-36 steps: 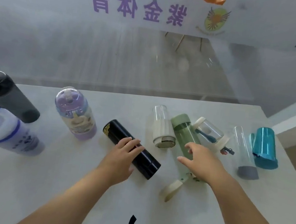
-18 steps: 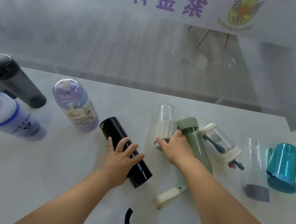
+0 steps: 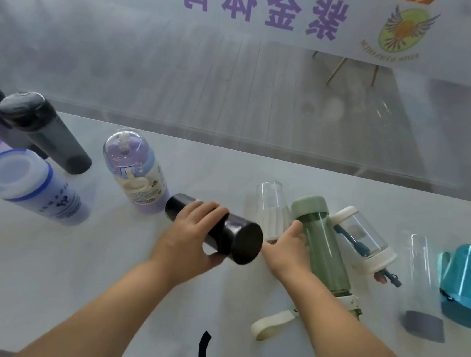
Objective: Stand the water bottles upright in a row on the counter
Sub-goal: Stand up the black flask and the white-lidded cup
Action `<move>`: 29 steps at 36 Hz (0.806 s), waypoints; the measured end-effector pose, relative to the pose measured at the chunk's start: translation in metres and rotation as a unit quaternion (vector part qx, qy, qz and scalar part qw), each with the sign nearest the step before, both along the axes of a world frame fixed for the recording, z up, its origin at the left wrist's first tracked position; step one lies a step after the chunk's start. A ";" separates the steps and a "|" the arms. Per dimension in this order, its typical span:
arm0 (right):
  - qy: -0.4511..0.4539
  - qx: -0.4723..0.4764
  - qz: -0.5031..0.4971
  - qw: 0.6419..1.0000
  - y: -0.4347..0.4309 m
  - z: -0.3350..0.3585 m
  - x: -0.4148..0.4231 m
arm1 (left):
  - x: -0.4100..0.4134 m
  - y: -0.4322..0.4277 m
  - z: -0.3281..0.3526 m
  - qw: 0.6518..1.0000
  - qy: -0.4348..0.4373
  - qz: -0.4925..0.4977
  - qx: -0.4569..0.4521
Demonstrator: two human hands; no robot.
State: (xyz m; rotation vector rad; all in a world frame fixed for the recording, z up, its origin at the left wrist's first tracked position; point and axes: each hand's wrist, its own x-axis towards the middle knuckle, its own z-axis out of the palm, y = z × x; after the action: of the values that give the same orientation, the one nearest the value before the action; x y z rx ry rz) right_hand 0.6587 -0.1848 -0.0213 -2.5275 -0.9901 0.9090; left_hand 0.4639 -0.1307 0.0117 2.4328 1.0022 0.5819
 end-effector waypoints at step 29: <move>-0.104 0.143 0.102 0.979 0.020 0.078 0.020 | -0.032 0.013 0.006 0.925 -0.237 0.172 -0.243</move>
State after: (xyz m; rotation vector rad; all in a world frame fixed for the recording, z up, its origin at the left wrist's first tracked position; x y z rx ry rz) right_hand 0.6790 -0.1651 0.0568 -2.3395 -1.3569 0.5123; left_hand 0.4315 -0.1182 0.0180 1.5894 1.1900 0.8666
